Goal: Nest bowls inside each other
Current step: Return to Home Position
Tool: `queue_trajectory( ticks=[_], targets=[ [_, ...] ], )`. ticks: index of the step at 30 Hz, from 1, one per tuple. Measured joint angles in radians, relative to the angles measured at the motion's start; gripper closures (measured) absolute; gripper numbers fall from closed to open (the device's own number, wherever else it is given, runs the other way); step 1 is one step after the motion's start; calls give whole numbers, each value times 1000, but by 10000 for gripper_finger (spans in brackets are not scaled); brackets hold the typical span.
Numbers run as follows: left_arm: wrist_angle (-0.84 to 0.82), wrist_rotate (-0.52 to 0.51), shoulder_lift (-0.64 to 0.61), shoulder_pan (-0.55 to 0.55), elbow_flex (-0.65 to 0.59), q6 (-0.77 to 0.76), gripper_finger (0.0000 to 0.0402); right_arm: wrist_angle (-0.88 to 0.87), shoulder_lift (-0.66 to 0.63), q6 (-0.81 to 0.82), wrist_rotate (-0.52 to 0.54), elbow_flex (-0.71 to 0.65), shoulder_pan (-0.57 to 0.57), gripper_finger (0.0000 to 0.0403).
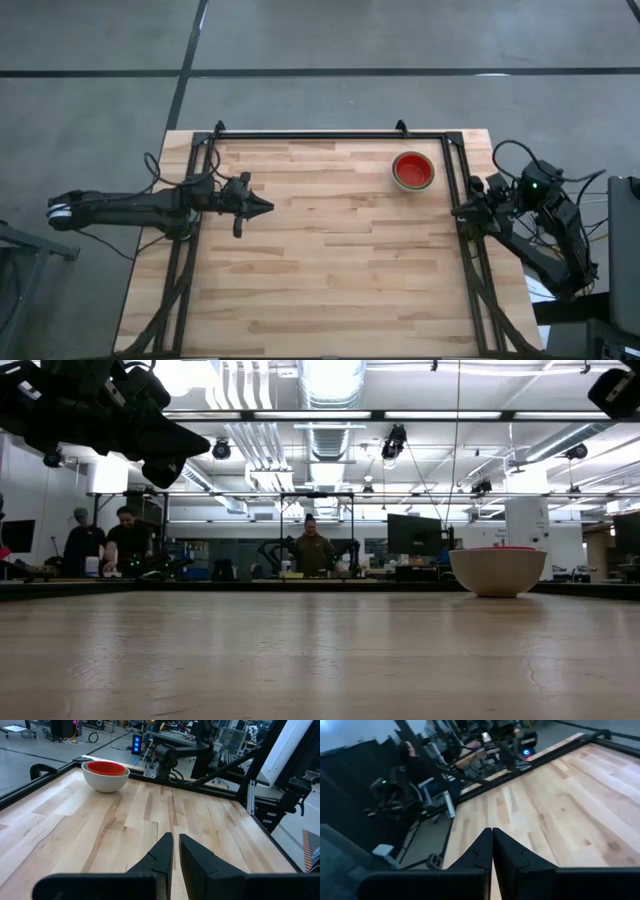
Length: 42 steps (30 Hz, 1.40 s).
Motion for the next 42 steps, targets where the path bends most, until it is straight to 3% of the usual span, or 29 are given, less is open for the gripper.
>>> queue_trajectory(
  ticks=[5,13,20,27,36,42],
  targets=[
    [0,0,0,0,0,0,367,-2,-96,38,-7,-64,-1,394],
    [0,0,0,0,0,0,367,1,-81,-22,-34,-112,-1,394],
    [0,0,0,0,0,0,367,198,-90,-33,-23,-162,-1,394],
    [0,0,0,0,0,0,367,499,-70,85,-12,-308,0,394],
    [0,0,0,0,0,0,367,763,-70,221,-43,-524,0,394],
    [0,0,0,0,0,0,367,1014,-70,381,7,-596,0,394]
  ],
)
